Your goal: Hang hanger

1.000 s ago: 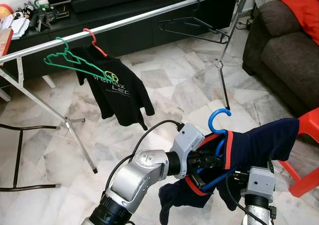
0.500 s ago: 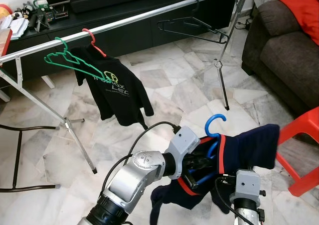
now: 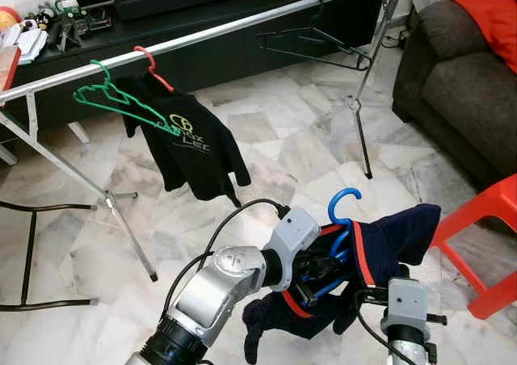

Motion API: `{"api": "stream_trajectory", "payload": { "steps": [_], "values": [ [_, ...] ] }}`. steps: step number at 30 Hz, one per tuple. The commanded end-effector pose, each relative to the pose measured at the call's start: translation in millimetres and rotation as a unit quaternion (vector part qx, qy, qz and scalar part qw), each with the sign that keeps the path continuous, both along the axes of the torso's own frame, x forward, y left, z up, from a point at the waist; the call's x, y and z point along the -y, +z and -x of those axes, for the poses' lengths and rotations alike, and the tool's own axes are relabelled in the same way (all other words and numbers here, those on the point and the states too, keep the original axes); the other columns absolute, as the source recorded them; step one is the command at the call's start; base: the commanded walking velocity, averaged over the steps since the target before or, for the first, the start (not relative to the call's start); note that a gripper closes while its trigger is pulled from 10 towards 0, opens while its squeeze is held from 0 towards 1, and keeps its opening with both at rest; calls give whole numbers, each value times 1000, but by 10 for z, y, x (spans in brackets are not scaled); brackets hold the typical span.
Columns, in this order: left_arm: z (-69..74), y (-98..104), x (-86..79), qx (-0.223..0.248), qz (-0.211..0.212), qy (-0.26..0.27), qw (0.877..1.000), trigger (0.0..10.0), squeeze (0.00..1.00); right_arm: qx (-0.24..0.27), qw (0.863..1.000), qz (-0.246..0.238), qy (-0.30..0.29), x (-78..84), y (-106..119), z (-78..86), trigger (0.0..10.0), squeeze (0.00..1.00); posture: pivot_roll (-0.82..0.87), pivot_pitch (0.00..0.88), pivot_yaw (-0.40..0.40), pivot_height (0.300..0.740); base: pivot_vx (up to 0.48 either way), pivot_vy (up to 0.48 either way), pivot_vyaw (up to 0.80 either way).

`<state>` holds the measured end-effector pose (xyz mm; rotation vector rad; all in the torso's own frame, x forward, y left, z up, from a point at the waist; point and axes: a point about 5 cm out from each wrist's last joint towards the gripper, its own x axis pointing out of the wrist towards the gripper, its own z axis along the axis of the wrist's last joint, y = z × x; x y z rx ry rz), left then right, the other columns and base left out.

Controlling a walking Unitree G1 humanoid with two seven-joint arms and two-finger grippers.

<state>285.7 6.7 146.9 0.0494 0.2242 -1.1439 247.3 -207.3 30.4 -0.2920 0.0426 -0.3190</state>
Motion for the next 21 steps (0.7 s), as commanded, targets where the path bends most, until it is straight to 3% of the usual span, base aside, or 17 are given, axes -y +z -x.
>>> {"api": "stream_trajectory", "payload": {
  "steps": [1, 5, 9, 11, 12, 13, 16, 21],
  "values": [
    [13, 57, -11, 17, 8, -7, 1000, 10000, 0, -9, 1000, 1, -22, 82, -24, 46, 0, 0, -95, 229, 74, 740, 0, 0, 0],
    [19, 30, -97, 25, -11, -21, 999, 10000, 0, 1, 999, 7, -32, 170, 35, 16, 0, 0, -94, 231, 76, 740, 0, 0, 0],
    [11, -26, -341, 37, -53, -50, 997, 10000, 0, 21, 999, 16, -46, 318, 161, -50, 0, 0, -99, 232, 75, 740, 0, 0, 0],
    [10, -35, -382, 39, -61, -55, 996, 10000, 0, 24, 998, 18, -47, 339, 178, -58, 0, 0, -99, 232, 75, 740, 0, 0, 0],
    [-6, -62, -526, 45, -88, -66, 993, 10000, 0, 30, 998, 25, -51, 410, 236, -90, 0, 0, -96, 231, 74, 740, 0, 0, 0],
    [-6, -62, -526, 45, -88, -66, 993, 10000, 0, 30, 998, 25, -51, 410, 236, -90, 0, 0, -96, 231, 74, 740, 0, 0, 0],
    [6, -90, -764, 52, -133, -92, 986, 10000, 0, 35, 997, 35, -59, 519, 301, -117, 0, 0, -98, 232, 72, 740, 0, 0, 0],
    [49, -129, -924, 53, -172, -119, 976, 10000, 0, 31, 997, 39, -67, 586, 305, -110, 0, 0, -91, 234, 69, 740, 0, 0, 0]
  ]
}}
